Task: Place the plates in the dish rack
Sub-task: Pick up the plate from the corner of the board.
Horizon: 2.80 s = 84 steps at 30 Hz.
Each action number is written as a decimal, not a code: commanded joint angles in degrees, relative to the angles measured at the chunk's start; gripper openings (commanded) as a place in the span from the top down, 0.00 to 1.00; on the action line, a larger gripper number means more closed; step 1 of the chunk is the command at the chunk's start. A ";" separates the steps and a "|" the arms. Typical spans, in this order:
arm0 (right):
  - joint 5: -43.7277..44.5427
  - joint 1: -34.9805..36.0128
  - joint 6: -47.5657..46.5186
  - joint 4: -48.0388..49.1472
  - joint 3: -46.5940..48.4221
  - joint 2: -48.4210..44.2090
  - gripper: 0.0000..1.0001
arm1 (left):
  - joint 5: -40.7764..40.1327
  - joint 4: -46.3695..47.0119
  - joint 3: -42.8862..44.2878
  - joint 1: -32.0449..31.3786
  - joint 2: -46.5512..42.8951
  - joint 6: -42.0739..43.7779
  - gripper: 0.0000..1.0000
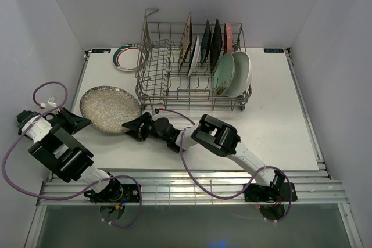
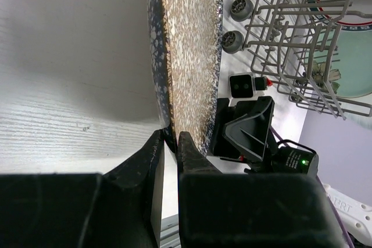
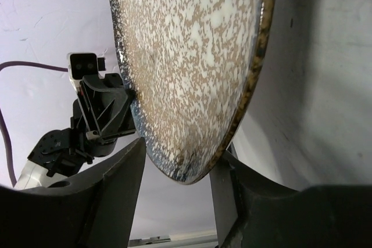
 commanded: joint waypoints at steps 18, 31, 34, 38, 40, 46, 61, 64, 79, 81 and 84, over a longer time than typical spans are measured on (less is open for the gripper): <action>2.97 0.26 0.46 -1.93 1.61 0.35 0.92 | 13.97 -9.66 6.01 0.93 6.49 9.95 0.91; 2.80 2.55 0.37 2.83 -3.14 -3.34 0.92 | 14.06 -19.51 11.11 3.83 14.50 21.03 0.20; 2.80 2.55 0.37 3.26 -3.32 -3.69 0.92 | 12.39 -19.60 11.55 3.83 14.24 22.18 0.16; 2.98 2.55 0.28 4.32 -4.11 -4.40 0.92 | 10.02 -19.34 12.61 3.83 12.40 23.32 0.15; 2.89 2.55 0.37 4.76 -4.37 -4.75 0.92 | 8.35 -18.29 12.61 3.83 11.43 23.41 0.15; 2.36 2.99 0.46 5.46 -4.37 -5.45 0.92 | 2.46 -12.41 10.24 3.83 3.35 22.18 0.14; 1.66 3.86 -0.15 6.87 -5.69 -7.21 0.92 | -6.33 -5.36 8.31 3.83 -13.88 34.89 0.13; 1.66 4.39 -0.33 6.96 -5.95 -7.82 0.92 | -6.60 -3.87 6.55 3.56 -19.06 37.55 0.06; 1.50 5.98 -5.95 1.26 -6.84 -12.83 0.92 | -3.09 0.44 -5.58 3.21 -37.70 67.26 0.02; 0.69 5.71 -6.66 -0.33 -5.26 -13.18 0.92 | -2.56 0.35 -5.06 3.21 -37.36 67.45 0.02; -0.98 5.71 -7.45 -1.21 -4.81 -14.41 0.92 | -1.15 0.44 -4.18 3.21 -36.30 69.02 0.02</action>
